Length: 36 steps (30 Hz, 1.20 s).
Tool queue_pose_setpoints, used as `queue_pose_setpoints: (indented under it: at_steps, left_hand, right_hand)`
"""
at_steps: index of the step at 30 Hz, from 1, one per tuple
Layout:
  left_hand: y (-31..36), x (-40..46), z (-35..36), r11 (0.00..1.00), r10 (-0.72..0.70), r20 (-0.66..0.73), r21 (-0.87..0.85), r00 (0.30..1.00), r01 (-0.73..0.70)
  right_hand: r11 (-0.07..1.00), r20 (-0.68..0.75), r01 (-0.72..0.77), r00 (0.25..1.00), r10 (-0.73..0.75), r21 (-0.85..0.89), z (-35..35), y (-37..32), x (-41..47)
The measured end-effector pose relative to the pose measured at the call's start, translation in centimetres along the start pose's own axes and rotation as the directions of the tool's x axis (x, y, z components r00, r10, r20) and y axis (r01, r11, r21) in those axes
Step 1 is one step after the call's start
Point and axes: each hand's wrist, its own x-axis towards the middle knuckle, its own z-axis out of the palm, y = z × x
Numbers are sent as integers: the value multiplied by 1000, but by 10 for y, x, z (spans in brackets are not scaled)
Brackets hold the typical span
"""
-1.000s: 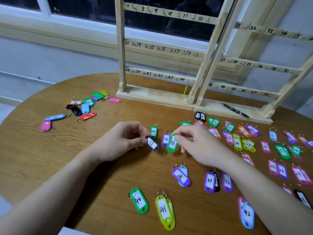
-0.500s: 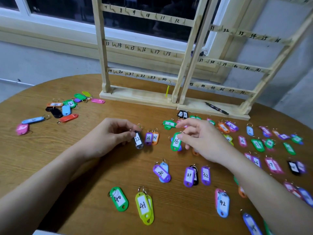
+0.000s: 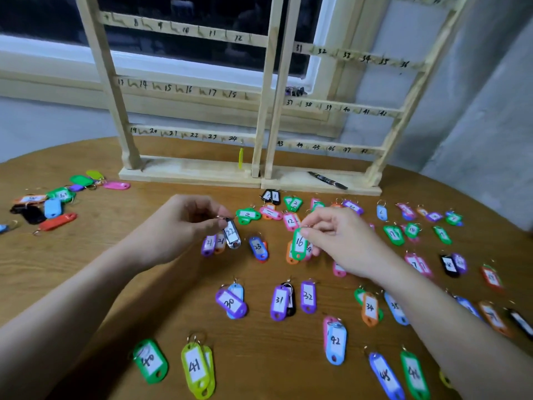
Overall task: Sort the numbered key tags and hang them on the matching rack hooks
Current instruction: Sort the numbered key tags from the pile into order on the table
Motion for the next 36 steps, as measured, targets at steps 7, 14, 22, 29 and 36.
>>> queue_pose_setpoints:
  at_steps: [7, 14, 22, 29, 36]
  left_hand:
    - [-4, 13, 4, 998, -17, 31, 60, 999, 15]
    - [-4, 28, 2, 995, -30, 7, 93, 1000, 29]
    - [-14, 42, -4, 955, 18, 80, 293, 997, -41]
    - [-16, 49, 6, 908, 33, 164, 408, 986, -98]
    - [-19, 49, 6, 793, 171, 193, 555, 966, -251]
  right_hand:
    - [1000, -9, -11, 1000, 11, -25, -5, 1, 5]
    - [1000, 10, -19, 1000, 19, 13, 2, 10, 14]
    - [999, 45, 8, 999, -10, 40, 15, 5, 37]
    - [999, 81, 1, 997, -4, 47, 24, 4, 51]
    - [1000, 90, 10, 996, -10, 1, 28, 2, 59]
